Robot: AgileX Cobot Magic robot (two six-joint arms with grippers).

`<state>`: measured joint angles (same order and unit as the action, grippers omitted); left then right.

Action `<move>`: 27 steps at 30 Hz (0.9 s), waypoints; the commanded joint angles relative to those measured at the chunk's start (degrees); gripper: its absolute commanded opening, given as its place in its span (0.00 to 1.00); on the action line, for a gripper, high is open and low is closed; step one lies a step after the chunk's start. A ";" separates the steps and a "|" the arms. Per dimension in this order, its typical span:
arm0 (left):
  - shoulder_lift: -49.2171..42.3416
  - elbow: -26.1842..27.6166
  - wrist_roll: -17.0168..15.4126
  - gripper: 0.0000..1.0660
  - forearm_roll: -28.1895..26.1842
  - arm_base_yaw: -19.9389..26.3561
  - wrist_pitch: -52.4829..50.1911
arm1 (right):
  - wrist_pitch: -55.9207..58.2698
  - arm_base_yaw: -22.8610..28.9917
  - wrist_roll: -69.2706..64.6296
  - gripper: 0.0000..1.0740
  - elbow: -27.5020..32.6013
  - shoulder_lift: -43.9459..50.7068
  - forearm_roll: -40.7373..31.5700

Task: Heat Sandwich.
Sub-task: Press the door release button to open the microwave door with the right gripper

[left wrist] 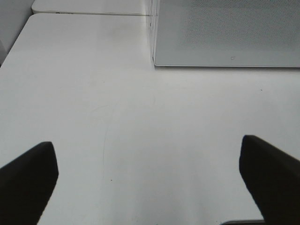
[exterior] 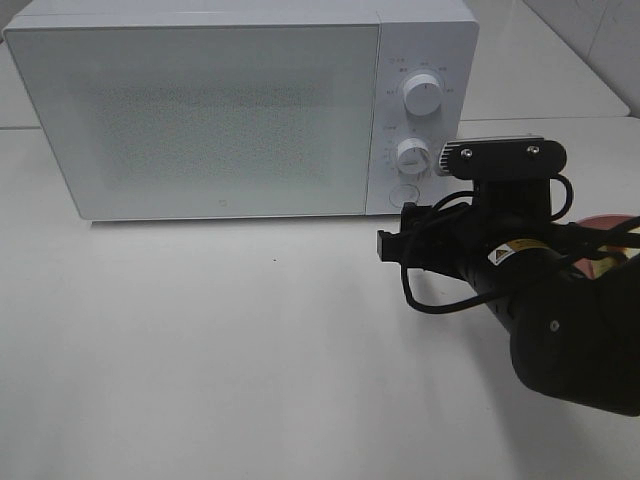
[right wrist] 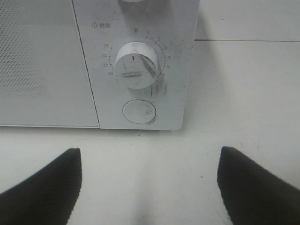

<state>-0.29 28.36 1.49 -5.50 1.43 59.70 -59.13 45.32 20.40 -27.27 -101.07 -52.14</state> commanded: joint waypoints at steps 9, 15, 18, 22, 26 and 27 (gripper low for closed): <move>-1.43 -0.11 -0.11 0.97 0.11 -0.34 -0.34 | -1.32 0.23 -13.01 0.69 0.06 0.17 0.11; -1.43 -0.11 -0.11 0.97 0.11 -0.34 -0.34 | 0.63 0.23 -33.12 0.64 0.06 0.17 0.34; -1.43 -0.11 -0.11 0.97 0.11 -0.34 -0.34 | 1.03 0.23 -37.93 0.63 0.06 0.17 0.34; -1.43 -0.11 -0.11 0.97 0.11 -0.34 -0.34 | 1.38 0.23 -47.73 0.60 0.06 0.17 0.34; -1.43 -0.11 -0.11 0.97 0.11 -0.34 -0.34 | 1.38 0.23 -59.07 0.55 0.06 0.17 0.34; -1.43 -0.11 -0.11 0.97 0.11 -0.34 -0.34 | 1.49 0.23 -61.94 0.54 0.06 0.17 0.34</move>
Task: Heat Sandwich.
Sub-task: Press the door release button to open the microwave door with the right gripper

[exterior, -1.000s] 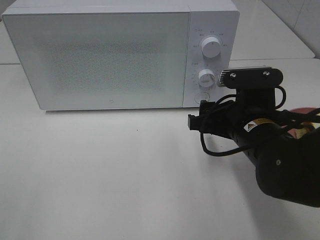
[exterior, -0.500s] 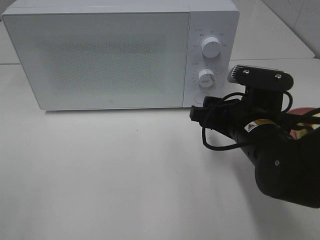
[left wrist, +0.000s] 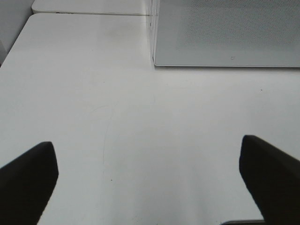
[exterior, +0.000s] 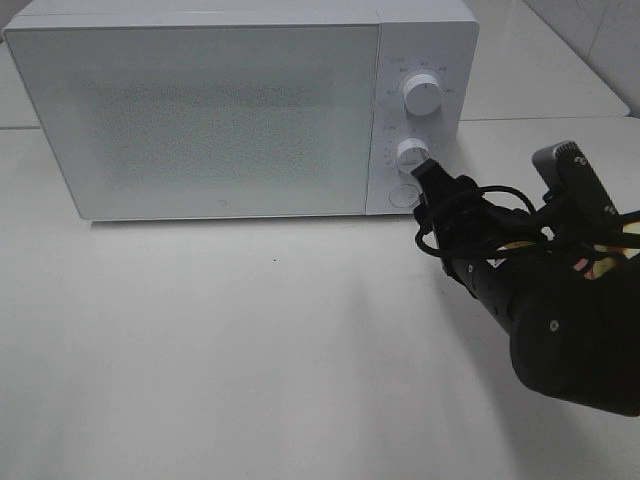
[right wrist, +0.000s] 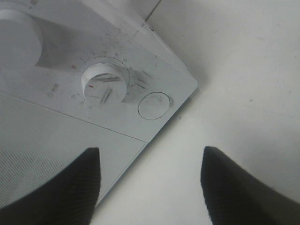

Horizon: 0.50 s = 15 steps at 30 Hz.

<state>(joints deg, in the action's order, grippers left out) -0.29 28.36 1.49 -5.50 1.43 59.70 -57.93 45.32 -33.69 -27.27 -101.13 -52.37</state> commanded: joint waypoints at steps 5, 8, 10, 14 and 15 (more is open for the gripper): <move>-1.43 -0.11 -0.11 0.97 0.11 -0.34 -0.34 | 0.92 0.17 -18.85 0.43 0.06 0.23 0.57; -1.43 -0.11 -0.11 0.97 0.11 -0.34 -0.34 | 1.49 0.17 -23.66 0.32 0.06 0.23 0.57; -1.43 -0.11 -0.11 0.97 0.11 -0.34 -0.34 | 1.49 0.17 -24.24 0.28 0.06 0.23 0.57; -1.43 -0.11 -0.11 0.97 0.11 -0.34 -0.34 | 1.49 0.17 -25.90 0.15 0.06 0.23 0.34; -1.43 -0.11 -0.11 0.97 0.11 -0.34 -0.34 | 1.49 0.17 -26.76 0.12 0.06 0.23 0.34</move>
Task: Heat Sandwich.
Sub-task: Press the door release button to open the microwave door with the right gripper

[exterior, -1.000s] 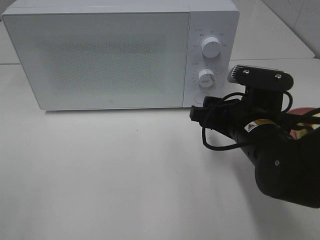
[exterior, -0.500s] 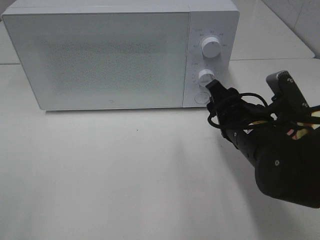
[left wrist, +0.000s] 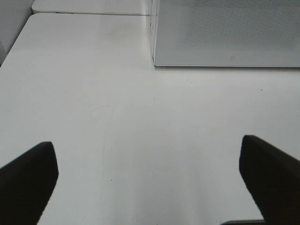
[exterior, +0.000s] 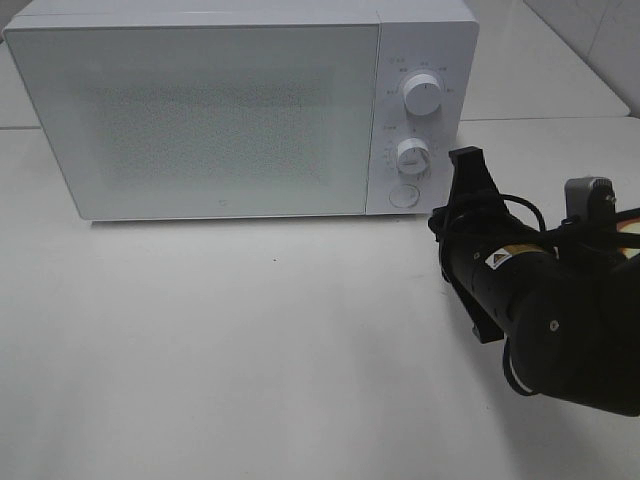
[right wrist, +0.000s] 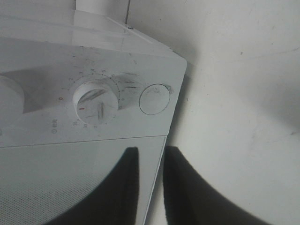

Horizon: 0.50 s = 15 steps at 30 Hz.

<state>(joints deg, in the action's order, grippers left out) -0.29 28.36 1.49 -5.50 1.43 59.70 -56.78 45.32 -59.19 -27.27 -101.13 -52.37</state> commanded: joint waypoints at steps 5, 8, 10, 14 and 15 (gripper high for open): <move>-1.43 -0.11 -0.11 0.97 0.11 -0.34 -0.34 | 0.57 0.17 -5.27 0.04 0.06 0.23 0.34; -1.43 -0.11 -0.11 0.97 0.11 -0.34 -0.34 | 1.66 0.11 -7.16 0.01 -0.06 0.23 0.40; -1.43 -0.11 -0.11 0.97 0.11 -0.34 -0.34 | 2.06 -0.06 -7.33 0.00 -0.11 0.23 0.52; -1.43 -0.11 -0.11 0.97 0.11 -0.34 -0.34 | 2.06 -0.06 -8.82 0.00 -0.86 -1.20 1.20; -1.43 -0.11 -0.11 0.97 0.11 -0.34 -0.34 | 2.46 -0.80 -10.14 0.00 -1.49 -2.46 2.58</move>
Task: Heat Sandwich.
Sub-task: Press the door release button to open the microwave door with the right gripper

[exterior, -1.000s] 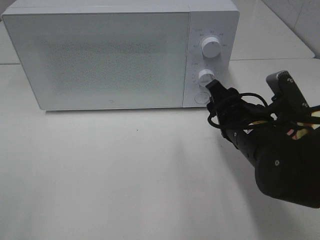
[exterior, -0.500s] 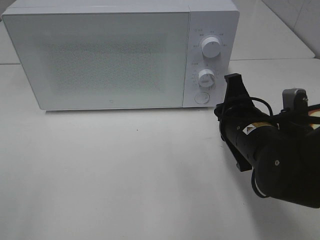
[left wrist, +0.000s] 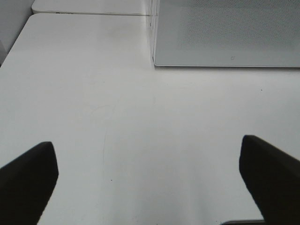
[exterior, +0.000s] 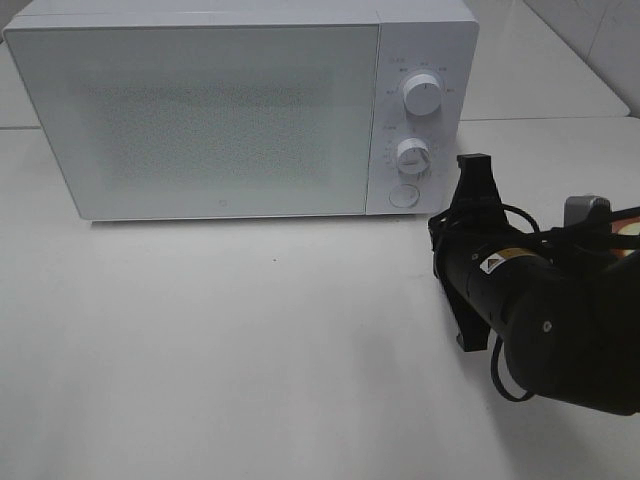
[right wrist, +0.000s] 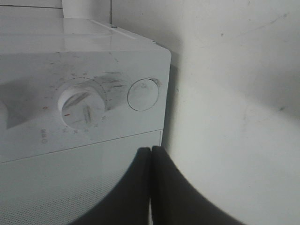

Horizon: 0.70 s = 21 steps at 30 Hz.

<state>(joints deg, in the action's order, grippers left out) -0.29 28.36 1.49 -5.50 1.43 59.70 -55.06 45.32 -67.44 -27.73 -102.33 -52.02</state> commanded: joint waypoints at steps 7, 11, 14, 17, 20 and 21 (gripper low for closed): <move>-1.43 -0.11 -0.11 0.97 0.11 -0.34 -0.34 | 1.60 -3.38 -6.59 0.00 -4.41 -4.58 6.76; -1.43 -0.11 -0.11 0.97 0.11 -0.34 -0.34 | 2.06 -3.95 -7.91 0.00 -6.25 -6.53 7.22; -1.43 -0.11 -0.11 0.97 0.11 -0.34 -0.34 | 2.98 -5.21 -9.51 0.00 -7.62 -7.62 9.05; -1.43 -0.11 -0.11 0.97 0.11 -0.34 -0.34 | 4.13 -7.73 -11.29 0.00 -9.28 -8.94 12.32; -1.43 -0.11 -0.11 0.97 0.11 -0.34 -0.34 | 4.76 -8.94 -12.26 0.00 -10.08 -9.63 14.09; -1.43 -0.11 -0.11 0.97 0.11 -0.34 -0.34 | 4.76 -9.28 -12.72 0.00 -10.26 -9.97 15.18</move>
<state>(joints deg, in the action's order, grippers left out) -0.29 28.36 1.49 -5.50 1.43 59.70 -50.76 36.27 -79.58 -37.64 -112.36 -38.45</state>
